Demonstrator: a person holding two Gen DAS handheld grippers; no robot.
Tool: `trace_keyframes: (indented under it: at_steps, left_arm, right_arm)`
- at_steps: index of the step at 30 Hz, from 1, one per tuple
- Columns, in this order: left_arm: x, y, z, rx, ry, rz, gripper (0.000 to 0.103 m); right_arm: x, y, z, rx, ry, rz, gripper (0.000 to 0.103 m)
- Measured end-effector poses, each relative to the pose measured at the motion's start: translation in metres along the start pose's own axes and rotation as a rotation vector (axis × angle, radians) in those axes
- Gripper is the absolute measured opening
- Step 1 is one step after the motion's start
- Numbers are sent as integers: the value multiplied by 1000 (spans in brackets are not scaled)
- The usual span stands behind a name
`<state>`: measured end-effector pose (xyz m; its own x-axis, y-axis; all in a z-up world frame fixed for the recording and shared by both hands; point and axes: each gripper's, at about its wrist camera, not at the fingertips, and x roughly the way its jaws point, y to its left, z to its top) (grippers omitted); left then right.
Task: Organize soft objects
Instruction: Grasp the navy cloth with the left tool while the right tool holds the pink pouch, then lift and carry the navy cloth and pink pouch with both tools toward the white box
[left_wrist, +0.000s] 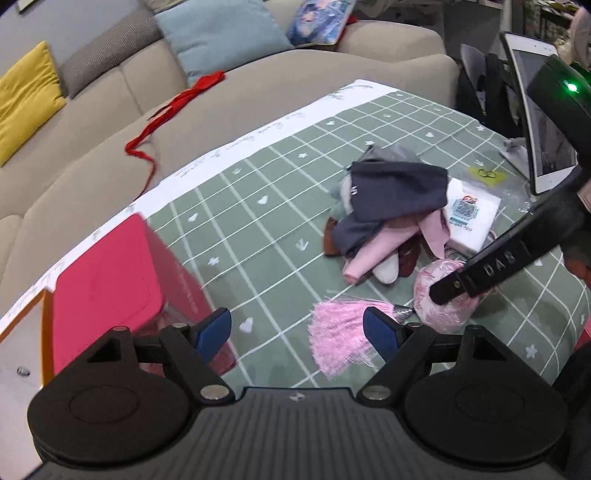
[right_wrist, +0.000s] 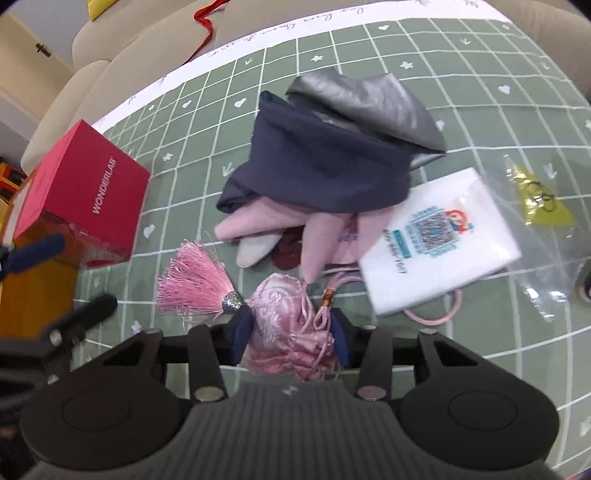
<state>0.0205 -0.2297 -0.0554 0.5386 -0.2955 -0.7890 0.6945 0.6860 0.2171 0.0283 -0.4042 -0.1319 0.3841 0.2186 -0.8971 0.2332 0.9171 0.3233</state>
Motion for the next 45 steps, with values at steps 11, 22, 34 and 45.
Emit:
trace_keyframes:
  at_steps: [11, 22, 34, 45]
  left_arm:
    - [22, -44, 46, 321, -144, -125, 95]
    - [68, -79, 86, 690, -141, -271, 96]
    - [78, -83, 81, 770, -60, -359, 76]
    - [90, -71, 84, 661, 43, -367, 18]
  right_arm:
    - [-22, -44, -13, 70, -12, -33, 45]
    - [-23, -59, -13, 108, -26, 15, 47]
    - [-28, -71, -10, 137, -33, 35, 48]
    - [-32, -66, -11, 123, -36, 18, 48]
